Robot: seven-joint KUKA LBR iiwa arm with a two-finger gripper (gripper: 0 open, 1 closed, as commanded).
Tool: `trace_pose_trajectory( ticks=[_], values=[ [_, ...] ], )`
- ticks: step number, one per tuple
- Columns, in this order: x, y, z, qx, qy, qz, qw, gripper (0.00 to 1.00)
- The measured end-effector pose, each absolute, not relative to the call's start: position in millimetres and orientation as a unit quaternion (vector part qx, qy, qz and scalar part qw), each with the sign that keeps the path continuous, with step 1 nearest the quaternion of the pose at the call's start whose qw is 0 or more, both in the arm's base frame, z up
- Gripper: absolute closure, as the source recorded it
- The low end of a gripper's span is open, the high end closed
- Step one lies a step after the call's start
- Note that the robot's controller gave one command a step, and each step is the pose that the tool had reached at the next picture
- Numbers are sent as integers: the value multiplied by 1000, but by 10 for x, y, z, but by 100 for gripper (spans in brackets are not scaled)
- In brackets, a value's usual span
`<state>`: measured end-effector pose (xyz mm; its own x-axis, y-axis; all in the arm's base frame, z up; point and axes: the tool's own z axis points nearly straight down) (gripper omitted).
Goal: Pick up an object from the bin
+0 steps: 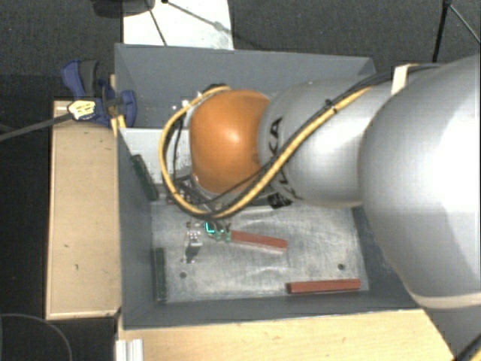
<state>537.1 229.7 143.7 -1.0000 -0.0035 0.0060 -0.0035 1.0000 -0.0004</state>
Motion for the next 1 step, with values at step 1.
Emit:
trace_pose_trajectory(
  ticks=[1],
  values=[
    [5395,2288,1481,-1,-1000,-1,-1,0]
  ],
)
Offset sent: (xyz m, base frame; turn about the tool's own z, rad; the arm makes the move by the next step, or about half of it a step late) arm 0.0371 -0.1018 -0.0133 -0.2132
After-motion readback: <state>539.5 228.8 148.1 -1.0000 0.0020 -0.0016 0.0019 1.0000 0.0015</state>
